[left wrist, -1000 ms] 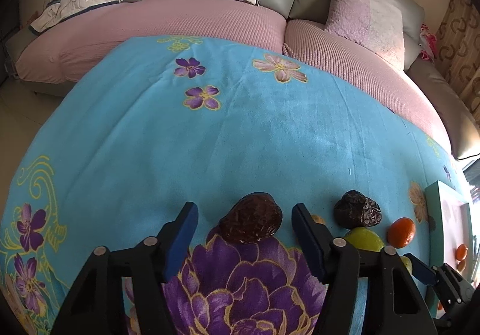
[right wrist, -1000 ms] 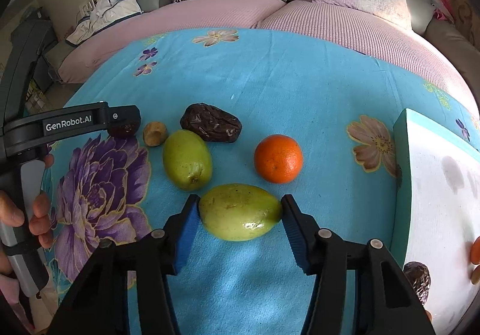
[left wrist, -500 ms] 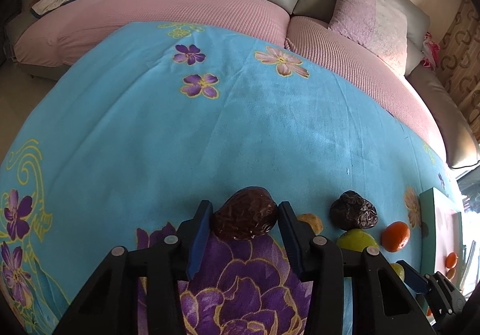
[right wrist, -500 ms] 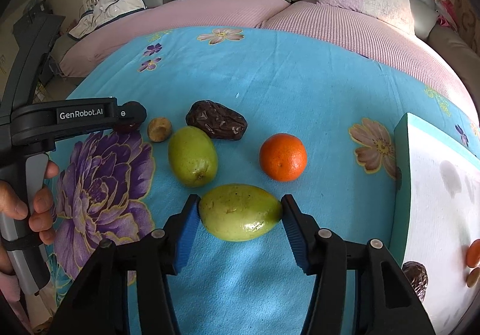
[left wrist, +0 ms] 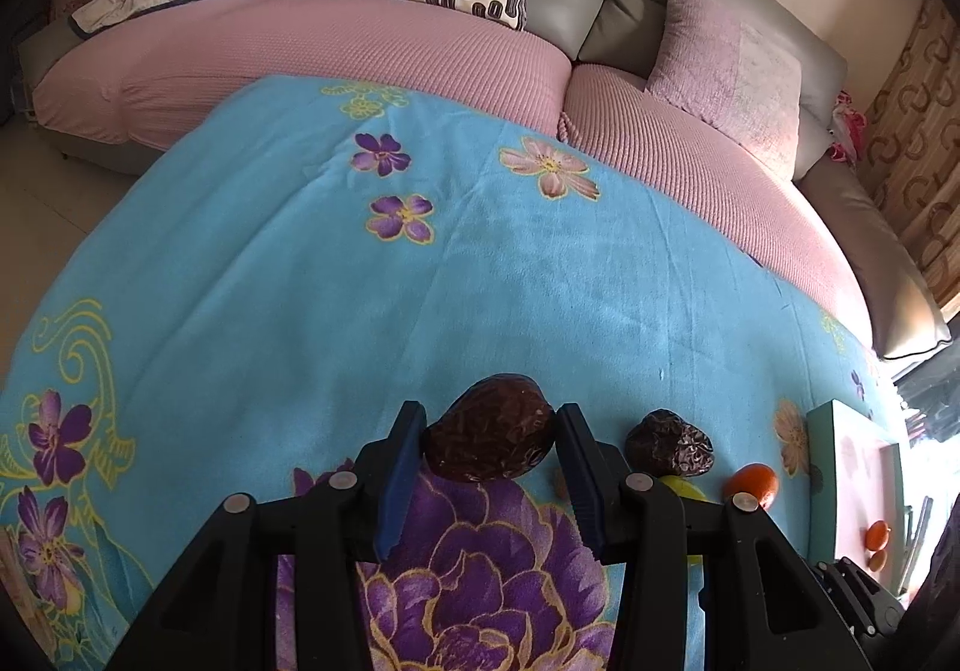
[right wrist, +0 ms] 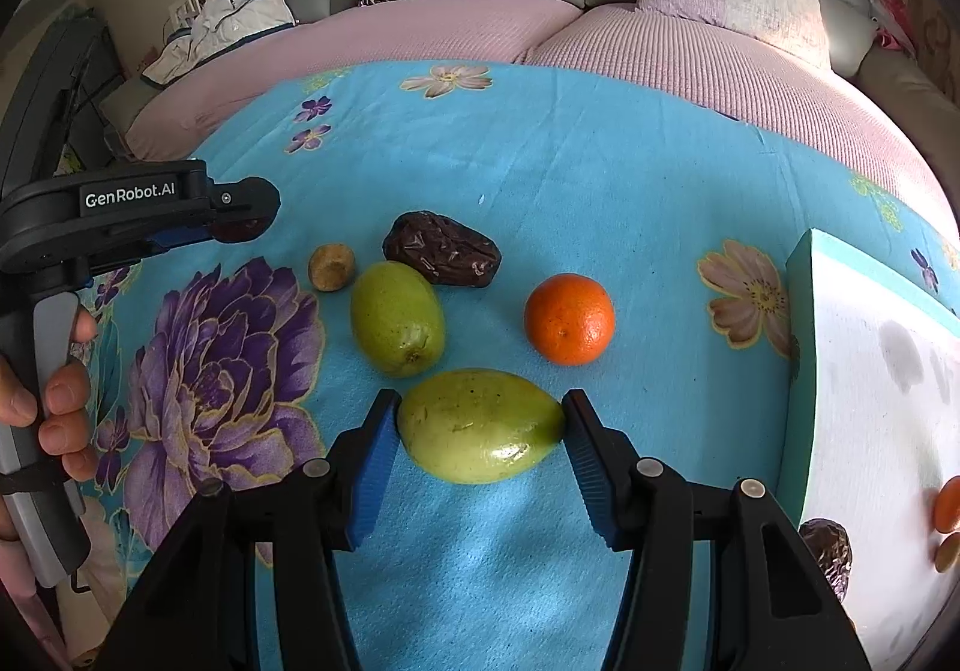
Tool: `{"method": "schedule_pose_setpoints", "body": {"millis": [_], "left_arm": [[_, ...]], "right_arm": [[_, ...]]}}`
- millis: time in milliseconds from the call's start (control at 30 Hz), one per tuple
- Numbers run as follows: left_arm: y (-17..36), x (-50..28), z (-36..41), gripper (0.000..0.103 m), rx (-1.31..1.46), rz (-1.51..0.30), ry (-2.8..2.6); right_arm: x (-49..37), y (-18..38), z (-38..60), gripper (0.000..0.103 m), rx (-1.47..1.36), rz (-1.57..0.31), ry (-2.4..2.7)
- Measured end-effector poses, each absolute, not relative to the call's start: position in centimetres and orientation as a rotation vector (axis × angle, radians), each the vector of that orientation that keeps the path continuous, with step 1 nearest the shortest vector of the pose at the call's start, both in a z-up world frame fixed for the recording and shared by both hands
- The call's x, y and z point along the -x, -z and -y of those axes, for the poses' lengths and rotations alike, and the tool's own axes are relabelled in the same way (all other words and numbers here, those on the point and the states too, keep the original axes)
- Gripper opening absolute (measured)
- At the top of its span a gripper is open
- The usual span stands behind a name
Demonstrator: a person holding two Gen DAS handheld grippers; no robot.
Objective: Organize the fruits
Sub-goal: 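Grasp the large green fruit with the right gripper while the left gripper grasps a dried date, then carry the large green fruit over the tray with the right gripper while the left gripper carries the date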
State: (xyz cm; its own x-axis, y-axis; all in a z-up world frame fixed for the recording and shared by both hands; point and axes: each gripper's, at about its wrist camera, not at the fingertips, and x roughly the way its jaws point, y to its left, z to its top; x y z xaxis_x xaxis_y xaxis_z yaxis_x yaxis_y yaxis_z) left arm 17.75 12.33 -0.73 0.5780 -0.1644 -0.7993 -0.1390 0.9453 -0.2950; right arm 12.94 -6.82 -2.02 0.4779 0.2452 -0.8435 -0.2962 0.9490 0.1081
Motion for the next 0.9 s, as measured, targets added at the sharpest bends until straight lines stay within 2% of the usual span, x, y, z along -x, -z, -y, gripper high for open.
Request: {"method": "schedule_pose_setpoints", "body": {"millis": [467,900], "left_arm": [[-2.8,-15.4,-11.7,0.048,0.321,-0.905,-0.002],[-4.0,-14.4,-9.6,0.048,0.286,-0.886,0.051]], "right_arm": [[-11.7,-0.3,8.8,0.056,0.011,-0.995,-0.291],[-9.4,-2.9,12.7,0.056,-0.055,-0.973,-0.217]]}}
